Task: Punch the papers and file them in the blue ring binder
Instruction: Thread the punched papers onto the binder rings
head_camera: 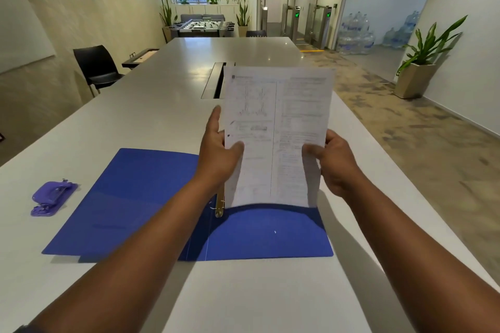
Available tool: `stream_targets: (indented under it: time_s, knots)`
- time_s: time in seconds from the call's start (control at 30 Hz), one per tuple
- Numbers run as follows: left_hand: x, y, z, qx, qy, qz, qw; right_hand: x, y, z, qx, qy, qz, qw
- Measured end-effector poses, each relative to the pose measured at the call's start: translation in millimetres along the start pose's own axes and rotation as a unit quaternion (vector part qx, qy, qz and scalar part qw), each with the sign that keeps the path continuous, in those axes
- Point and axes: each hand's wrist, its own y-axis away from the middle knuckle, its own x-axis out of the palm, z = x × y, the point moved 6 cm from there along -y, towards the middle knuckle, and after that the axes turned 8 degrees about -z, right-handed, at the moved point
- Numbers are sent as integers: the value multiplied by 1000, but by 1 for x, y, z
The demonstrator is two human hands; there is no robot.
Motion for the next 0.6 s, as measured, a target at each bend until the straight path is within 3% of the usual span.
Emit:
stream_targets:
  time_s: [0.13,0.3,0.6]
  knots:
    - [0,-4,4,-1,32,-16,999,-1,1,0,-8,-44,18,999]
    - [9,8,36,-64,76,7,995,3,9,-22,13,-11,45,999]
    - [10,8,46,-81,78,12,994,6,6,-30,2,8,39,999]
